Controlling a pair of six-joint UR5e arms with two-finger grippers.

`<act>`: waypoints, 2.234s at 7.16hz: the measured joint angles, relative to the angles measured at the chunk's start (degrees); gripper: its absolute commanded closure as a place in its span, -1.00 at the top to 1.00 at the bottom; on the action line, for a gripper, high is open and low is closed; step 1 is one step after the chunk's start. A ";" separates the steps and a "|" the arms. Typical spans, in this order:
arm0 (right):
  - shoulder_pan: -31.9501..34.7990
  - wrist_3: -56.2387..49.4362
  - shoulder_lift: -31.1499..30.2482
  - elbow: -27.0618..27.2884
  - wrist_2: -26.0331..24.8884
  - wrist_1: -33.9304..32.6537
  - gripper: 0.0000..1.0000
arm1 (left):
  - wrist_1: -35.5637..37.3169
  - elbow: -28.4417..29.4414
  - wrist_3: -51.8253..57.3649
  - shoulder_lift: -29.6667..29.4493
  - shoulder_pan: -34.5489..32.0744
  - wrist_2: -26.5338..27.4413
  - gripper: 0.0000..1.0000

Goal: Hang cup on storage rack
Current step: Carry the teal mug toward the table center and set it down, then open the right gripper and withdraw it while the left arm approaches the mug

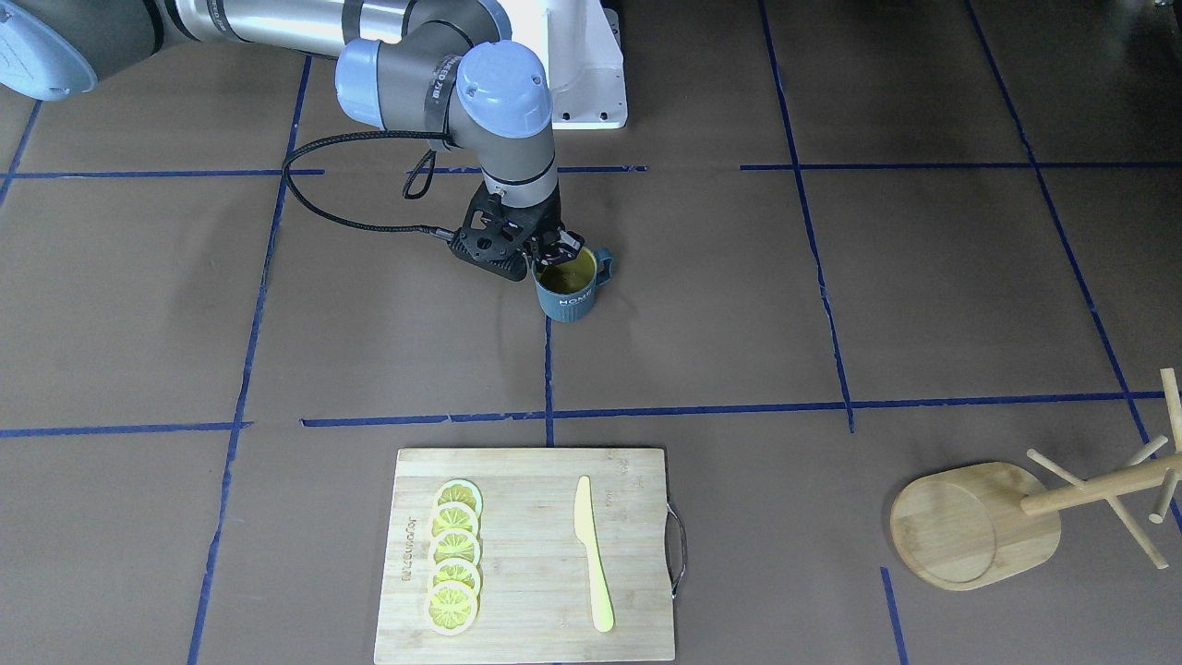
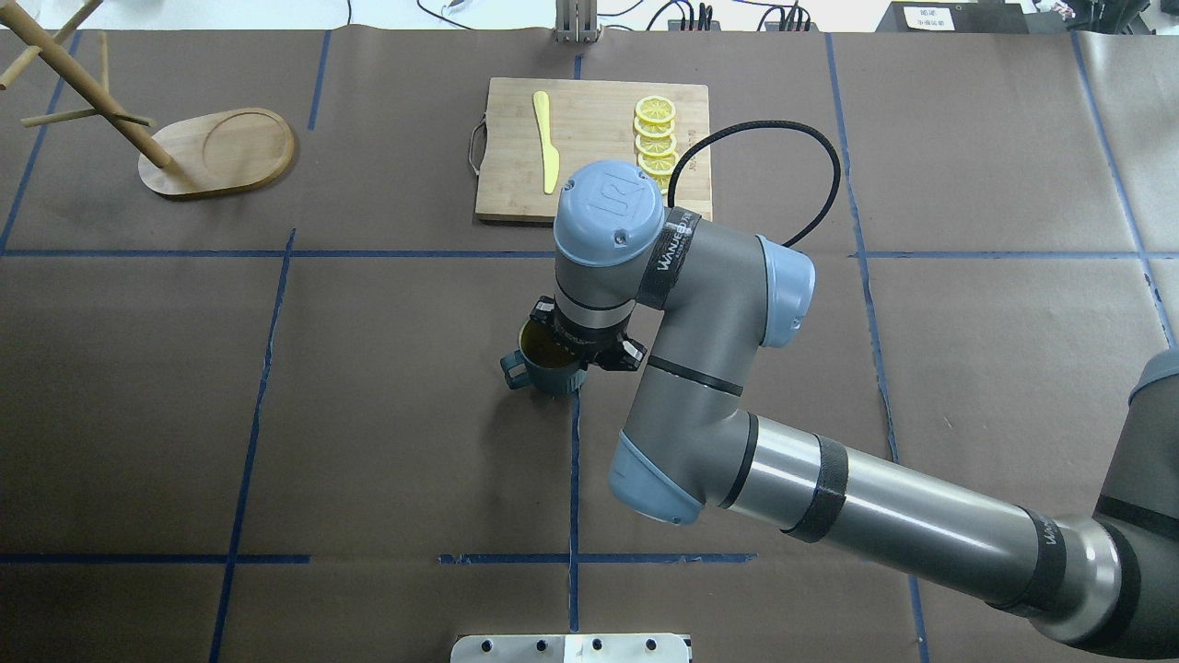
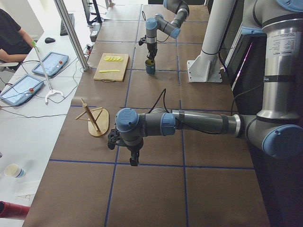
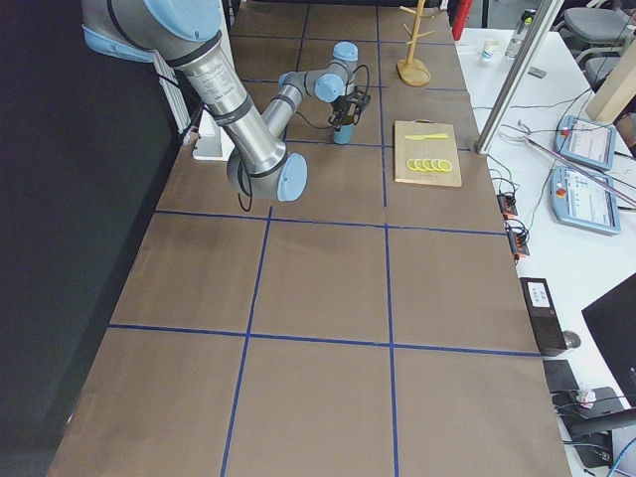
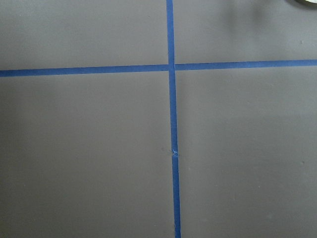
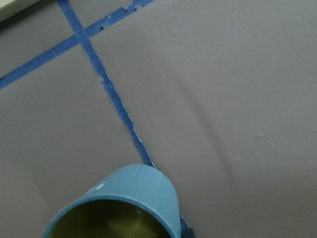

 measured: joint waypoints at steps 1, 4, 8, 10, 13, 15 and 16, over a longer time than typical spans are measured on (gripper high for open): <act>0.02 0.03 0.05 0.17 0.00 0.07 1.00 | 0.00 0.03 0.00 0.01 0.00 0.00 1.00; 0.62 0.05 1.13 1.81 0.18 -0.08 1.00 | 0.06 -2.77 -0.04 0.11 0.12 -0.02 1.00; 8.91 -0.94 -0.70 8.64 4.22 -2.24 1.00 | 0.39 -20.83 -2.18 2.80 7.62 0.04 1.00; 14.91 -5.80 -5.25 11.88 7.49 -2.34 1.00 | -0.01 -24.49 -10.09 -0.60 17.86 -0.04 1.00; 23.82 -19.53 -14.00 14.28 11.73 -2.00 1.00 | -3.79 -23.94 -24.43 -16.72 37.35 4.85 1.00; 30.09 -31.63 -19.36 14.01 14.94 -2.02 1.00 | -9.67 -22.40 -26.99 -23.26 47.76 16.61 1.00; 32.62 -37.57 -21.65 13.65 15.74 -2.10 1.00 | -16.20 -20.45 -27.88 -24.38 50.15 19.10 1.00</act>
